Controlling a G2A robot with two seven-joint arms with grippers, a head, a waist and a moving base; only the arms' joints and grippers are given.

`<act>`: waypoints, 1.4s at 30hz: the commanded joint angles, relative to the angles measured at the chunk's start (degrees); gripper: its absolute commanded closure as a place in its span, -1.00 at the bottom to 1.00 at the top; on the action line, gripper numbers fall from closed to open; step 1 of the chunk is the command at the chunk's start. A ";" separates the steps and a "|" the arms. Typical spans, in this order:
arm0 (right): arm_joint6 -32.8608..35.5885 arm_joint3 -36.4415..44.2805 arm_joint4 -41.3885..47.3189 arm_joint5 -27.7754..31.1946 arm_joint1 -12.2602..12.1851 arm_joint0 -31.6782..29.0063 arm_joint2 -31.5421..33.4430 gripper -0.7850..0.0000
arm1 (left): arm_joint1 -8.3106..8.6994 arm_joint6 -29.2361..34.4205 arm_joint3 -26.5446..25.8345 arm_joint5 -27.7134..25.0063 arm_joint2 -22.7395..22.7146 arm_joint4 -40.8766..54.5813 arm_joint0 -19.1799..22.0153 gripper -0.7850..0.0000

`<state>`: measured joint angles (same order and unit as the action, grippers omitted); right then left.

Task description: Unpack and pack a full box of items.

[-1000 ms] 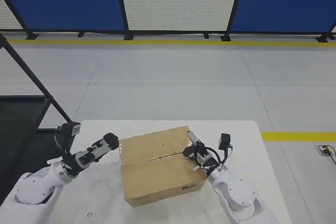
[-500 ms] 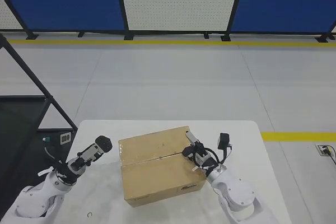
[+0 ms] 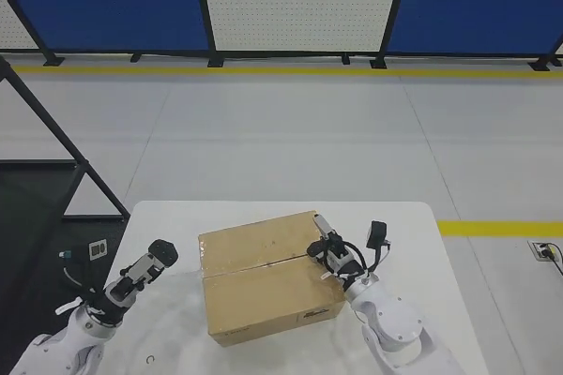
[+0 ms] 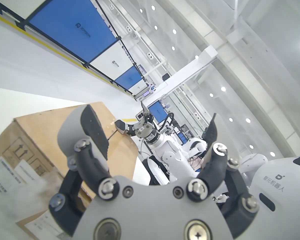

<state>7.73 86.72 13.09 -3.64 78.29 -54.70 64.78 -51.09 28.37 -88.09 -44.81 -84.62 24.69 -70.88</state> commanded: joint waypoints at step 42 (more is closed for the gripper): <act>0.41 -1.91 0.79 0.36 0.60 1.33 -0.38 -1.00 | -1.71 -7.05 -2.20 19.28 -3.60 10.29 -17.84 -1.00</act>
<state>8.14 84.81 13.88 -3.29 78.89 -53.37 64.40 -52.81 21.32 -90.29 -25.93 -88.25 35.54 -88.83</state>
